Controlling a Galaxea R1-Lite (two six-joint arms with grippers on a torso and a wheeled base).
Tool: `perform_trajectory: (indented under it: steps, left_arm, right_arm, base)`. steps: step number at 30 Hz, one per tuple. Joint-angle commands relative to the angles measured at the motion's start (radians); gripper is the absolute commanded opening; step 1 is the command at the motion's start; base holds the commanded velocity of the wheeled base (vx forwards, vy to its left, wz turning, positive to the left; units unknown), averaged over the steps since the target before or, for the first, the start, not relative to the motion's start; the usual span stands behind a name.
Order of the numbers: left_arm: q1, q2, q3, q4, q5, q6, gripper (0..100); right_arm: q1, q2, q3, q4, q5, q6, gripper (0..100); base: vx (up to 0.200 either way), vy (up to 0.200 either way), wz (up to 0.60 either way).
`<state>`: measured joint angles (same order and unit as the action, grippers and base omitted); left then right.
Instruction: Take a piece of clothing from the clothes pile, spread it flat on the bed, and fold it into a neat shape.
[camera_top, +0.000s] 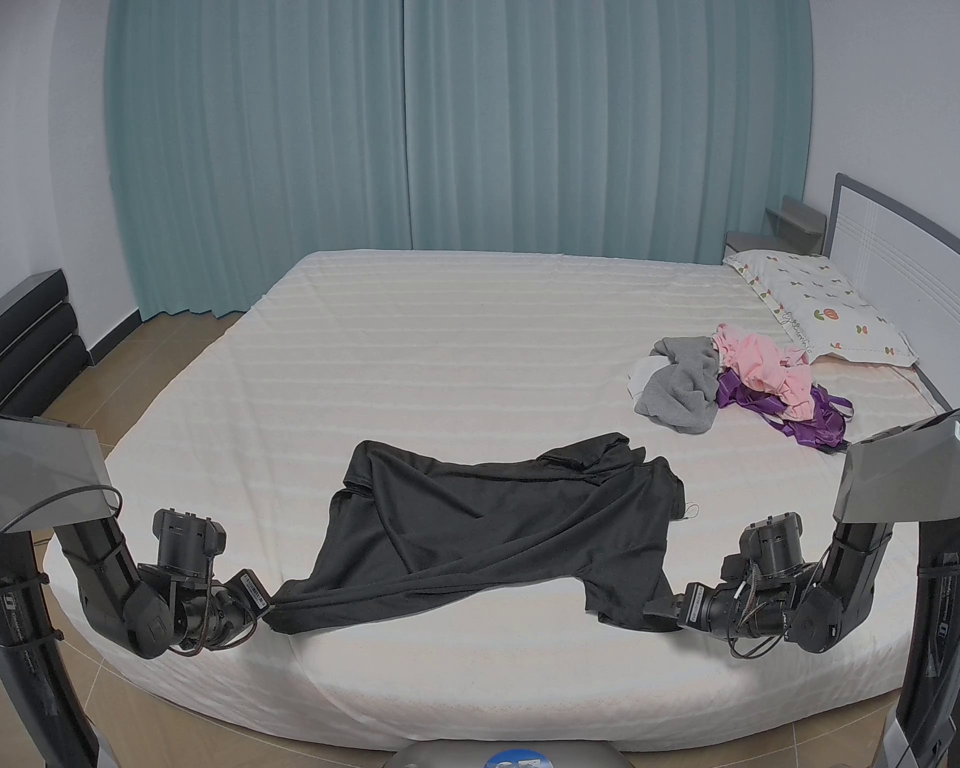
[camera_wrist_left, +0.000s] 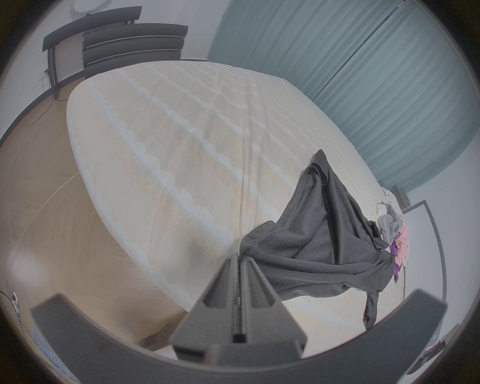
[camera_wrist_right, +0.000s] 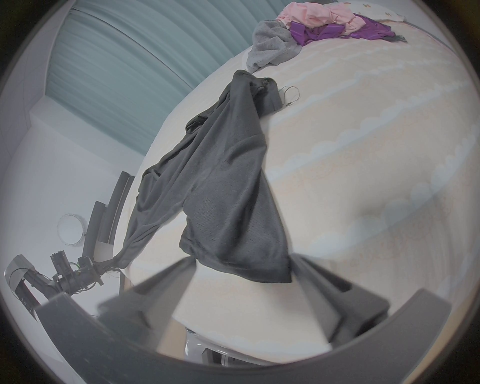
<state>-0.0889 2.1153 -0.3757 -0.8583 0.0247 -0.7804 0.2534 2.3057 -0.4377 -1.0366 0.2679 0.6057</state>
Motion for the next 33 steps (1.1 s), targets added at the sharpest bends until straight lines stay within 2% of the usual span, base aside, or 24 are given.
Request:
perform_trajectory:
  steps: [1,11,14,18,23,29,33]
  left_arm:
    - [0.0,0.002,0.0,0.001,0.0,0.0,0]
    - [-0.009,-0.001,0.012,0.001,0.0,0.001,0]
    - [-0.009,-0.008,0.024,0.001,0.0,0.03,0]
    - [-0.014,-0.011,0.043,0.001,0.0,0.058,0]
    - [-0.015,-0.018,0.058,0.001,0.0,0.078,0]
    - [-0.041,-0.046,0.084,0.005,0.0,0.087,0]
    - [-0.058,-0.049,0.103,0.005,0.0,0.107,0]
  right_arm:
    - [-0.005,-0.006,0.016,0.001,-0.009,-0.003,0]
    - [-0.045,-0.074,0.105,0.001,-0.009,-0.021,0]
    - [-0.062,-0.123,0.143,0.013,0.001,-0.032,0]
    - [-0.098,-0.163,0.228,0.006,0.011,-0.087,0]
    - [-0.157,-0.233,0.344,0.0,0.099,-0.146,0]
    - [-0.192,-0.295,0.438,0.001,0.108,-0.215,0]
    - [-0.201,-0.332,0.438,0.069,0.108,-0.231,0]
  base:
    - [0.0,0.0,0.0]
    - [0.0,0.0,0.0]
    - [0.0,0.0,0.0]
    - [0.0,0.0,0.0]
    - [0.0,0.0,0.0]
    - [0.0,0.0,0.0]
    - [0.0,0.0,0.0]
